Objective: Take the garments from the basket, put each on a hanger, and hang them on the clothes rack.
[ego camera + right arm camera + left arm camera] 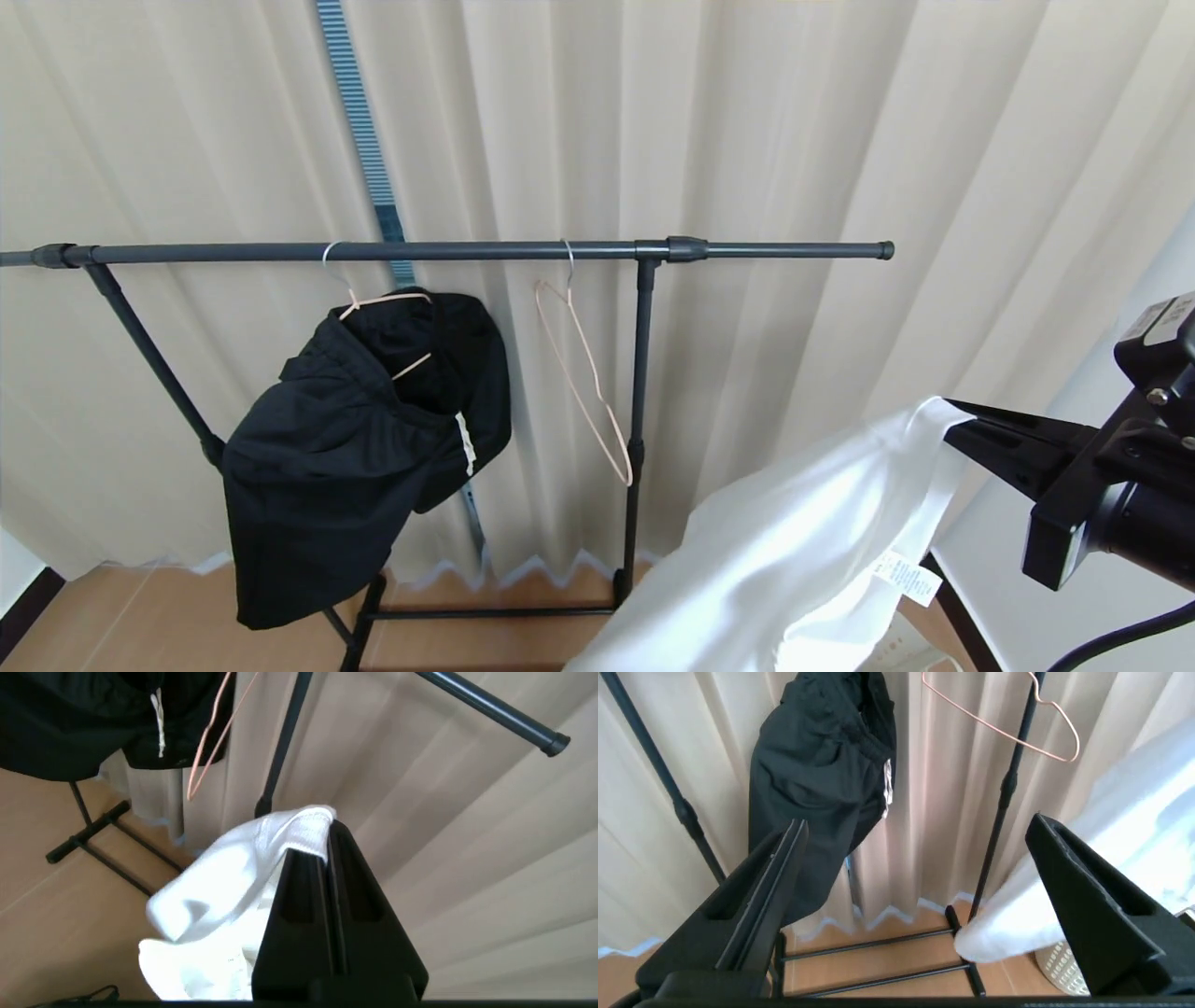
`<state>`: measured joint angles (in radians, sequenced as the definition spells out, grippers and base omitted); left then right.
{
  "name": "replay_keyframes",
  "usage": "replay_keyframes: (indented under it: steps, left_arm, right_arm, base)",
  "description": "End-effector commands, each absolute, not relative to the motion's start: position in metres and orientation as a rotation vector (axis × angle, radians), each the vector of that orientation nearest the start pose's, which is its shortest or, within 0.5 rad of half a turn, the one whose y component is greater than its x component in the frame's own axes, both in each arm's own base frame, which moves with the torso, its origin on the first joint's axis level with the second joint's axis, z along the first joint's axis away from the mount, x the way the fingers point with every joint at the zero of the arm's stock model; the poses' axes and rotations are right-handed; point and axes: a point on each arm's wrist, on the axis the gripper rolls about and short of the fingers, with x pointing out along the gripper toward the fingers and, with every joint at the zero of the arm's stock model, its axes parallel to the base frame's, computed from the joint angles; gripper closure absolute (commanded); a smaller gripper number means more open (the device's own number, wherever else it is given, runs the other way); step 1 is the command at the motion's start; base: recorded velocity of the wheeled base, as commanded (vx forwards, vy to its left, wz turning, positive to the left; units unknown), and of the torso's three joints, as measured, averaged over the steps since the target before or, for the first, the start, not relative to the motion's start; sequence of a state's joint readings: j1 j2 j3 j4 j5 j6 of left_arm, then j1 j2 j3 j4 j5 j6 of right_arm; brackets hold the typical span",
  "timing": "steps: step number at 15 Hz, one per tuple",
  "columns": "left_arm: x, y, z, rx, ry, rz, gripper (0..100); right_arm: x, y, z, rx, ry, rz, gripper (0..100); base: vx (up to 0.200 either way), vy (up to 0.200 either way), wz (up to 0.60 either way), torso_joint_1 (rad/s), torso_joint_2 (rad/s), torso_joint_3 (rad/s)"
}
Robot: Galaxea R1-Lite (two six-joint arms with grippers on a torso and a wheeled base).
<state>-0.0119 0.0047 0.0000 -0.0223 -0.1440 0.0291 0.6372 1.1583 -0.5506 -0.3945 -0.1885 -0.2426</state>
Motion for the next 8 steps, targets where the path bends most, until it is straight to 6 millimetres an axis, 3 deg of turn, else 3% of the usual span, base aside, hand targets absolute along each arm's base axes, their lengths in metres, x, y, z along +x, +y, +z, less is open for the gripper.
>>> replay_keyframes:
  steps: [1,4,8]
  left_arm:
    - [-0.0227,-0.0030,0.0779,0.030,-0.021,-0.156,0]
    - [-0.0227,-0.0029,0.0779,0.030,-0.021,-0.158,0]
    - [-0.0227,-0.0030,0.0779,0.030,-0.021,-0.156,0]
  right_arm:
    - [0.1360,0.0953,0.2155,-0.325,0.142,0.469,100]
    - [0.1359,0.0955,0.2156,-0.325,0.140,0.470,100]
    - [0.1359,0.0955,0.2155,-0.325,0.142,0.470,100]
  base:
    - [-0.200,0.000,0.00,0.007,0.00,-0.007]
    - [-0.200,0.000,0.00,-0.002,0.00,0.002]
    - [0.000,0.200,0.00,-0.005,0.00,0.004]
